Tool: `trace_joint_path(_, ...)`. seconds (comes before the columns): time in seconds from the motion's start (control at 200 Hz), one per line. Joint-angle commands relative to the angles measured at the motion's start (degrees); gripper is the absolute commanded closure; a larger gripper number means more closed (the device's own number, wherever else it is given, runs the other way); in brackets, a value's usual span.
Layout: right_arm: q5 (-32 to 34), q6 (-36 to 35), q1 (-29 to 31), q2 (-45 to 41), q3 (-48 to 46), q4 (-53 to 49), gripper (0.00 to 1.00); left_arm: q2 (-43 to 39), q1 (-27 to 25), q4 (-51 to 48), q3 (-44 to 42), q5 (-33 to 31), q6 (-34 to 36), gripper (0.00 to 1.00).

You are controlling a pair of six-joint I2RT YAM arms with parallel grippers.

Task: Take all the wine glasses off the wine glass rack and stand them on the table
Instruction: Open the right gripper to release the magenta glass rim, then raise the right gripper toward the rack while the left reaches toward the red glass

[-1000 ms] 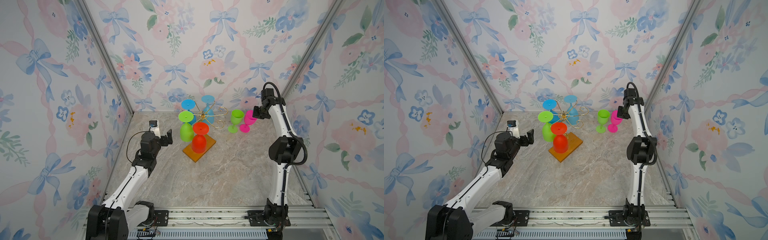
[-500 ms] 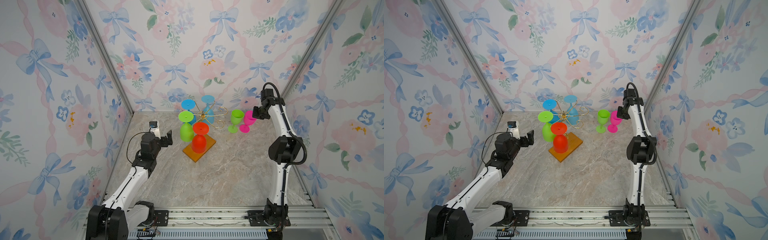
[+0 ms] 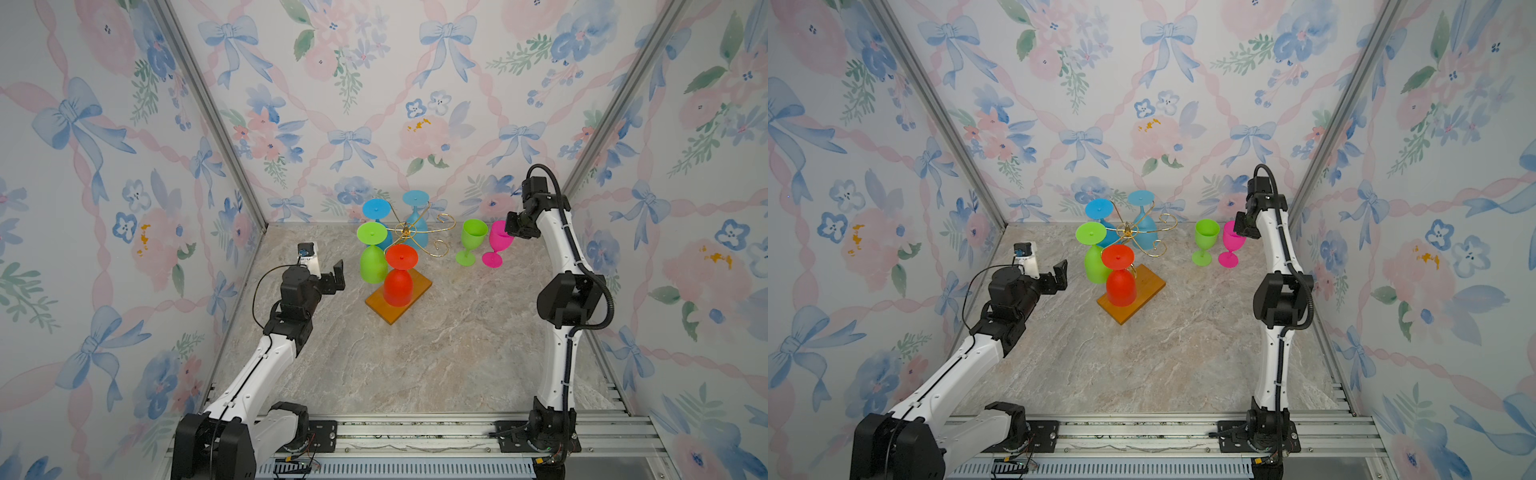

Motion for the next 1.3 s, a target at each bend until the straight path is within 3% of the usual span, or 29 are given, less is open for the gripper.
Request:
trace_joint_path(0.0,0.4,-1.0,-0.4,-1.5,3.0,-0.8,0.71,-1.4,0.5,1.0,-0.7,0.7,-0.7,0.02)
trace_joint_path(0.19,1.1,-1.3,-0.3,-5.3,2.1,-1.5,0.50,-1.4,0.6,0.7,-0.4,1.8,-0.9,0.02)
trace_joint_path(0.33,1.0,-1.0,0.1,-11.3,-2.0,-0.5,0.42,-1.3,0.6,0.6,-0.4,2.4,-1.6,0.02)
trace_joint_path(0.485,-1.1,-0.3,1.9,-21.0,-12.3,3.9,0.34,-1.2,0.8,-0.2,0.2,2.7,-2.6,0.02)
trace_joint_path(0.655,-8.2,1.4,4.5,-32.9,-26.7,11.3,0.24,-2.1,1.5,-2.6,0.7,3.5,-3.3,0.02)
trace_joint_path(0.875,-18.3,6.1,5.8,-47.9,-43.0,17.1,0.23,-5.7,3.0,-4.8,-0.3,5.1,-3.0,0.02)
trace_joint_path(1.295,-30.2,8.0,8.5,-63.6,-60.2,22.4,0.19,-12.2,3.2,-12.3,3.2,19.2,-8.5,0.02)
